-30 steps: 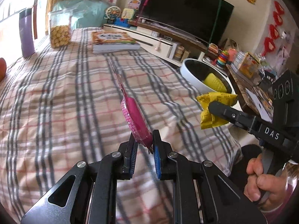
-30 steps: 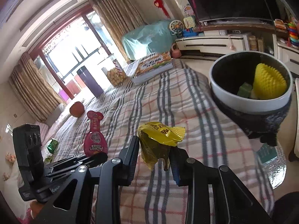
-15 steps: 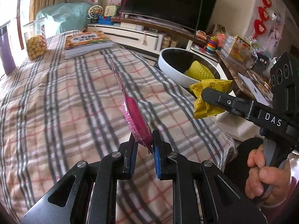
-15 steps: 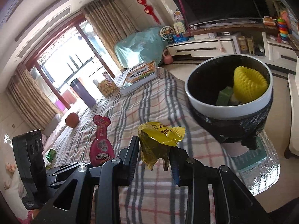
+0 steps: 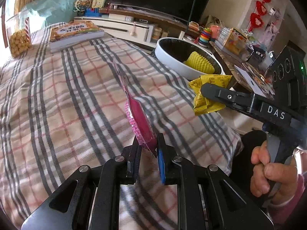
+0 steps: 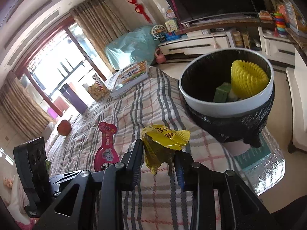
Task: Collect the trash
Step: 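Lift and carry the pink pack and yellow wrapper toward the bin with both tools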
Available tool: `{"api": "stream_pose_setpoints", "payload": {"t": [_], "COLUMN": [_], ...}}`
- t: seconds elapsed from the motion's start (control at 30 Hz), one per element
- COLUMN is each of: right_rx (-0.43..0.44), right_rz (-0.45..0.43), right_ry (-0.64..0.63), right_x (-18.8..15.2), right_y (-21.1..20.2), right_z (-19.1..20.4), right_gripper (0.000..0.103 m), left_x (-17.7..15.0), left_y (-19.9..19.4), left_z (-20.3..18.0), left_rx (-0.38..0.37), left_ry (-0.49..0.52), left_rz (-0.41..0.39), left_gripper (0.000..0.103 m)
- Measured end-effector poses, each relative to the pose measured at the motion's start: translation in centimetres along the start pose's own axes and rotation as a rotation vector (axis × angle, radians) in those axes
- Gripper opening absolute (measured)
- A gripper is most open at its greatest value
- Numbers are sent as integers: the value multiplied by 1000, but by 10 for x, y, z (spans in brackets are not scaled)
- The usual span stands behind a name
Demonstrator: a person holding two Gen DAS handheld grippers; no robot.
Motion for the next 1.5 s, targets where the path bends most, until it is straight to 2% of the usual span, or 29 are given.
{"api": "stream_pose_setpoints", "payload": {"t": [0.2,0.47,0.57,0.73,0.87,0.9,0.97,1.03,1.33,1.5], "right_rx": [-23,-41,-44,-48,-39,-39,-39,-36,-10,-3], "right_rz": [32,52,48,46,41,40,45,45,23,14], "right_ry": [-15,-50,-46,-30,-13,-15,-29,-35,-42,-35], "right_x": [-4,-7,-6,-4,-3,-3,-4,-5,1,6], "right_y": [25,50,50,48,46,45,44,41,17,2], "right_z": [12,23,22,21,20,20,20,21,12,1], "right_gripper": [31,32,33,36,37,36,34,34,33,33], "left_x": [-6,-5,-3,2,2,2,2,2,3,4], "left_y": [1,0,-1,-1,-3,-3,-3,-2,-10,-10], "left_z": [30,46,49,55,64,66,69,71,51,21], "left_rx": [-56,-49,-42,-15,27,32,61,74,125,122], "left_ry": [-52,-84,-84,-111,-144,-152,-154,-155,-124,-94], "left_rz": [8,-2,-4,-13,-25,-31,-42,-41,-73,-79], "left_gripper": [15,16,20,34,38,37,30,14,13,13]}}
Point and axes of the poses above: each gripper's, at about its wrist camera, not at the fingertips, and y roughly the way its jaws point, z to its left, x to its top, the point moved 1 cm from there along y, roughly the way its jaws point, and after that the axes turned 8 degrees about y, right-handed, at the moved point
